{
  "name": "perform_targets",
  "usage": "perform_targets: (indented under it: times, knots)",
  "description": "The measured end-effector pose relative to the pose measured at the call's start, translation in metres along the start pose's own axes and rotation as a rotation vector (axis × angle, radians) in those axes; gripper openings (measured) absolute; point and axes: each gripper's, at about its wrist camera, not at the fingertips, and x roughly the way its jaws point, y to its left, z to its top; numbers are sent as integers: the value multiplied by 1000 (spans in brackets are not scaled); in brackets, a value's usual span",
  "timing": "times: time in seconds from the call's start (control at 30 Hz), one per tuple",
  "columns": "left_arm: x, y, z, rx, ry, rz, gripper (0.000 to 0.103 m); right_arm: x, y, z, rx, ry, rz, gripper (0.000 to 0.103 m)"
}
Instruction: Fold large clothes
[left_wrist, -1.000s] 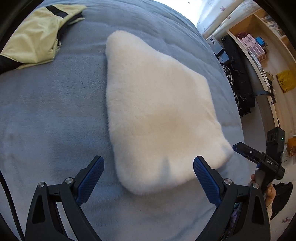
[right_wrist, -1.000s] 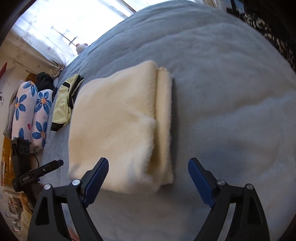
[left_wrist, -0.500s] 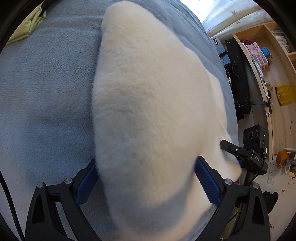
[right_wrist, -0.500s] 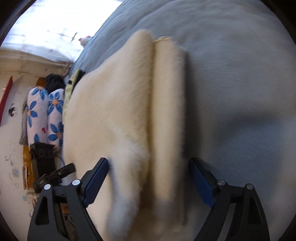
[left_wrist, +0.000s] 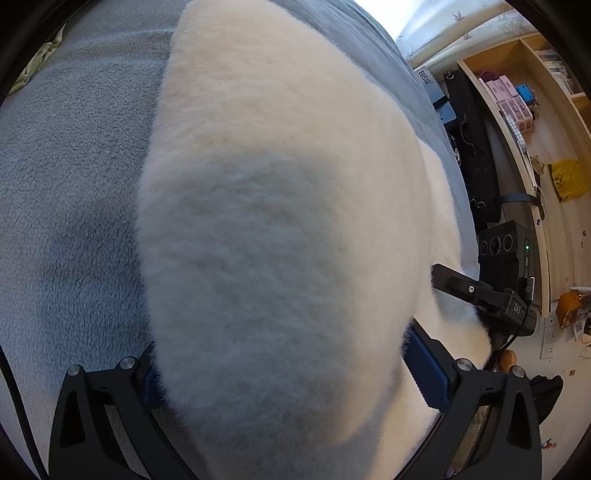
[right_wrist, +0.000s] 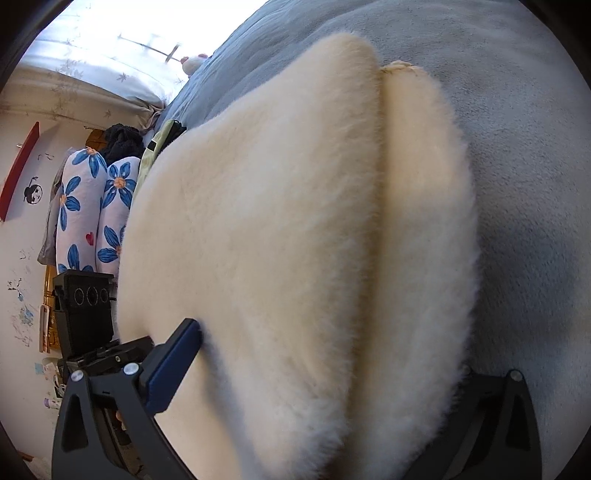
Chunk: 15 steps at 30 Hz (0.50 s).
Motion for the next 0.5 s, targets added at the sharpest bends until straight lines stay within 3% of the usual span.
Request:
perform_targets:
  times: [0.3,0.5]
  knots:
    - [-2,-1,0,19,-17,41,103,1,4,-2,-28,-20,-39,103]
    - [-10,-11,-3,60,-77,119,92,-2,12,-3,-34,-33,-48,87]
